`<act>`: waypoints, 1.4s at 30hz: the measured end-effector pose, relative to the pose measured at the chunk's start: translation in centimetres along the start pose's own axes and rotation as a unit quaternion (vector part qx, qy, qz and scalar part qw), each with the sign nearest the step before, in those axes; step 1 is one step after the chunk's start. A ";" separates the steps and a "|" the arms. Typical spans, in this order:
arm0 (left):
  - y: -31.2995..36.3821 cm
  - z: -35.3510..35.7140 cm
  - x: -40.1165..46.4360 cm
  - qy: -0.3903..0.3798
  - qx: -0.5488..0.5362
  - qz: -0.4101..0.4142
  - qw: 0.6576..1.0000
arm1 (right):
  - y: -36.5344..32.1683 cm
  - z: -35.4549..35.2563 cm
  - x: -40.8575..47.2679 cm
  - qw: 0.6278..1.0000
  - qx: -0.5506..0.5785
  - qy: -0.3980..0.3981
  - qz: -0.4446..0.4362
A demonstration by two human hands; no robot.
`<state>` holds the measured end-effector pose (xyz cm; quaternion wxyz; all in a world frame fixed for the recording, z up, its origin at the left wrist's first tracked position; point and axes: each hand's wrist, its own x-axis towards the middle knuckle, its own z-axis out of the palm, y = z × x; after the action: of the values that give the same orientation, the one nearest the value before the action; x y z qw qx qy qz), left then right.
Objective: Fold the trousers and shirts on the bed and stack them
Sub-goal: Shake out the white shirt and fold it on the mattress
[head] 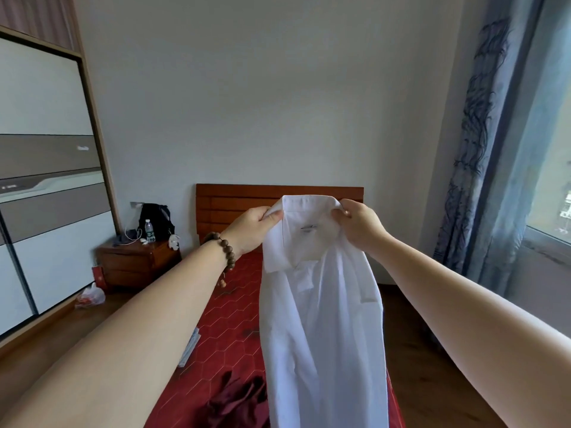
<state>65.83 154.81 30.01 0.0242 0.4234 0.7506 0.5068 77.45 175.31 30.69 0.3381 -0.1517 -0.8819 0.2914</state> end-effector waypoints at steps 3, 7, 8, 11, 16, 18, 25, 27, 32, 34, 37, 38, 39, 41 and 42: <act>0.3 0.4 0.1 0.021 0.023 0.018 0.999 | -0.2 0.4 -0.3 0.996 0.077 0.020 0.035; 1.1 -0.1 -0.2 0.048 -0.038 0.011 0.998 | -0.6 -0.1 -0.4 0.994 0.102 0.015 0.028; 1.3 -0.7 -0.3 0.039 -0.048 0.006 0.998 | -0.7 -0.4 -0.4 0.996 0.092 0.009 0.009; 1.9 -2.7 -0.8 -0.033 -0.076 -0.012 0.996 | -0.9 -1.6 -0.2 0.997 0.065 -0.014 -0.046; 3.0 -4.8 -1.1 -0.028 -0.094 0.005 0.995 | -0.7 -3.6 0.2 0.978 0.163 -0.127 -0.017; 3.2 -5.2 -0.8 0.017 -0.087 0.013 0.996 | -0.2 -4.3 0.3 0.967 0.184 -0.174 -0.011; 3.1 -6.0 0.2 0.013 0.075 0.050 0.996 | -0.2 -4.2 0.7 0.995 0.074 -0.054 -0.037; 3.0 -6.4 0.3 -0.002 0.131 0.041 0.991 | -0.2 -3.9 0.7 0.996 0.057 -0.042 -0.046; 2.7 -6.9 0.2 0.030 0.144 0.039 0.988 | -0.6 -3.4 0.2 0.996 0.064 -0.041 -0.039; 2.5 -6.6 0.1 0.063 0.115 0.043 0.990 | -0.8 -3.6 0.1 0.995 0.082 -0.035 -0.046; 2.6 -6.2 -0.3 0.061 0.023 0.027 0.997 | -1.6 -4.7 -0.3 0.975 0.200 -0.087 -0.030; 2.7 -6.2 -0.4 0.053 -0.022 0.022 0.998 | -1.7 -5.2 -0.4 0.964 0.236 -0.117 -0.026; 2.8 -6.4 -0.4 0.044 -0.065 0.023 0.997 | -1.9 -5.6 -0.5 0.958 0.250 -0.140 -0.028; 3.0 -6.7 -0.3 0.031 -0.137 0.036 0.990 | -2.1 -6.3 -0.2 0.949 0.266 -0.165 -0.035; 3.0 -6.7 -0.2 0.025 -0.165 0.041 0.985 | -2.0 -6.4 0.0 0.942 0.287 -0.169 -0.031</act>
<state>64.70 150.09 35.51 0.0544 0.4314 0.6392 0.6343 81.68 176.35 35.82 0.2225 0.0304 -0.8092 0.5429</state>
